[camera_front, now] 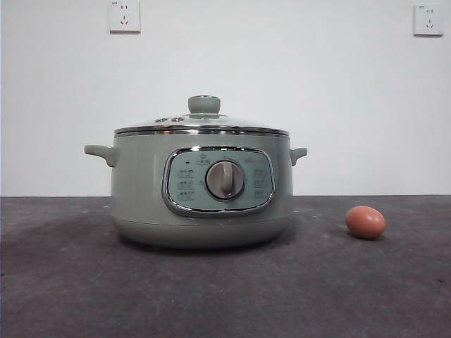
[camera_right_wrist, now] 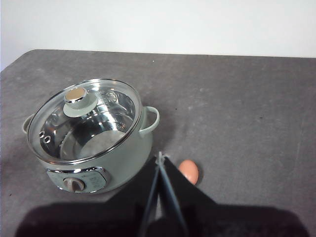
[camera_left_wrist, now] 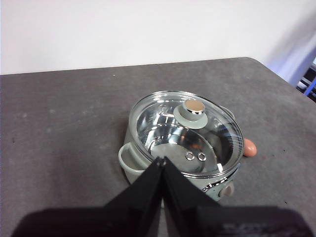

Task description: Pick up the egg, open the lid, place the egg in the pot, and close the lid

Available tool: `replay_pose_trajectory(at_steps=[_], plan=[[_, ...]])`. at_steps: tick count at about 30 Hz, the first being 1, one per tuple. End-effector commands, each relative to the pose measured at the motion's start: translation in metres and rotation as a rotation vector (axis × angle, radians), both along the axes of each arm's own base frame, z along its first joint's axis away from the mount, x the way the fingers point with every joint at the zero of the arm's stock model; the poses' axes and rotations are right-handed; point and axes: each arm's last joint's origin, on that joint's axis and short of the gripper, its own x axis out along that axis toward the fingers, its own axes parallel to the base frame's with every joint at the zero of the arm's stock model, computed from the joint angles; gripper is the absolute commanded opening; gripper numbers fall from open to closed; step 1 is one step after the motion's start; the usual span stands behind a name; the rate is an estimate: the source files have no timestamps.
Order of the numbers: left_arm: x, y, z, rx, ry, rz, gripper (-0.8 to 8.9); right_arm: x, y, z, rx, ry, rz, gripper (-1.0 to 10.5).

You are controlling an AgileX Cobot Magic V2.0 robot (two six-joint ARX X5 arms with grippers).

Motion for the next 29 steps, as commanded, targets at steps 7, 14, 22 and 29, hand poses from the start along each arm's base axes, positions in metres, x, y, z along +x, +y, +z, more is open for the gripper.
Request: replay_pose_trajectory(at_steps=[7, 14, 22, 29], plan=[[0.003, -0.002, -0.001, 0.016, 0.003, -0.025, 0.39, -0.003, 0.000, 0.001, -0.014, -0.006, 0.012, 0.1], [0.005, -0.002, -0.001, 0.012, 0.011, -0.024, 6.29, -0.003, 0.000, 0.001, -0.014, -0.006, 0.011, 6.2], [0.007, -0.002, -0.001, 0.003, 0.017, -0.046, 6.29, 0.000, 0.000, -0.001, -0.009, 0.017, 0.014, 6.5], [0.021, -0.007, -0.003, 0.012, 0.055, -0.094, 6.29, 0.002, 0.000, -0.002, -0.008, 0.032, 0.014, 6.5]])
